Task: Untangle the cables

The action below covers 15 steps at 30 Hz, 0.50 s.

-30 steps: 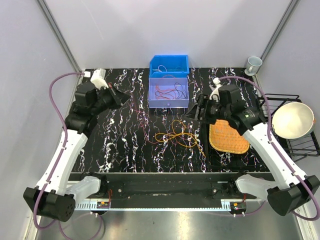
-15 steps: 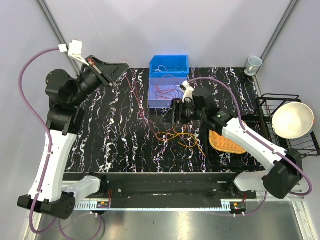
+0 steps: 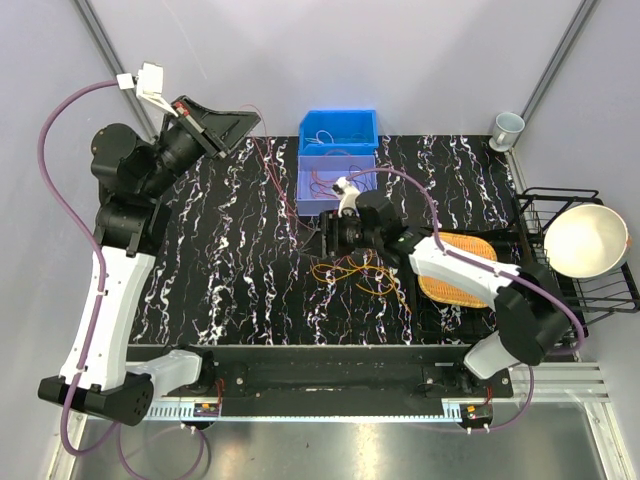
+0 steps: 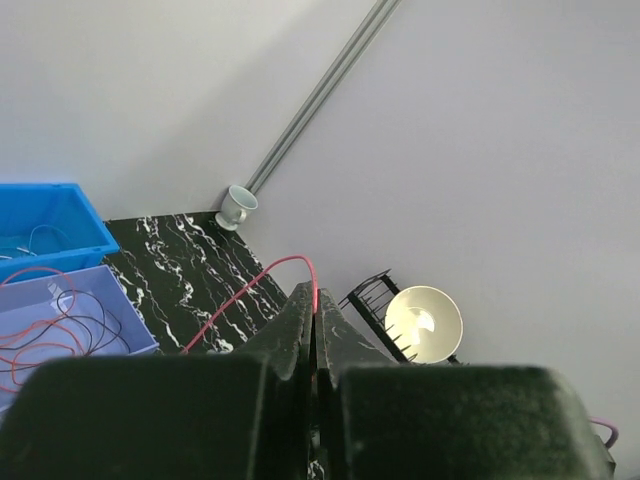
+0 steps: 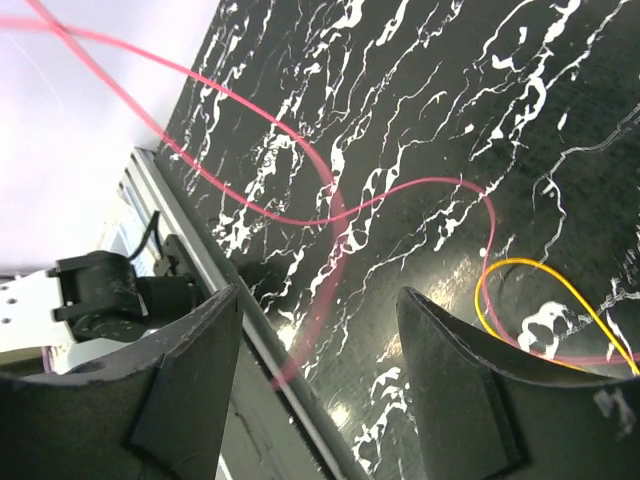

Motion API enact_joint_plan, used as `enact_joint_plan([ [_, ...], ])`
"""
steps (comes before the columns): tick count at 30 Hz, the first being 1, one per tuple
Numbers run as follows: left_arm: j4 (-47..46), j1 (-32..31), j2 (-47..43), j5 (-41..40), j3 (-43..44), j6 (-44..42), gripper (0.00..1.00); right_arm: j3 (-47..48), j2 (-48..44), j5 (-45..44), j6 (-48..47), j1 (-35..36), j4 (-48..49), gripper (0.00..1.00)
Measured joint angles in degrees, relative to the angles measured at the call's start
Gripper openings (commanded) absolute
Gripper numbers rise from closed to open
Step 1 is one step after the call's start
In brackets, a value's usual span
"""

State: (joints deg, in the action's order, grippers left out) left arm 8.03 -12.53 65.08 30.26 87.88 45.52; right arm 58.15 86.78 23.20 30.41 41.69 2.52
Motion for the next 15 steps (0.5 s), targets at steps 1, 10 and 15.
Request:
enact_joint_plan([
  [1,0.0,0.0,0.0,0.0,0.2,0.0,0.00,0.0,0.8,0.0,-0.2,0.3,0.9,0.69],
  [10,-0.4,0.0,0.0,0.6,0.8,0.0,0.00,0.0,4.0,-2.3,-1.7,1.9,5.7,0.70],
  [15,-0.5,0.0,0.0,0.8,0.8,0.1,0.00,0.4,4.0,-4.1,-3.6,4.1,6.6,0.70],
])
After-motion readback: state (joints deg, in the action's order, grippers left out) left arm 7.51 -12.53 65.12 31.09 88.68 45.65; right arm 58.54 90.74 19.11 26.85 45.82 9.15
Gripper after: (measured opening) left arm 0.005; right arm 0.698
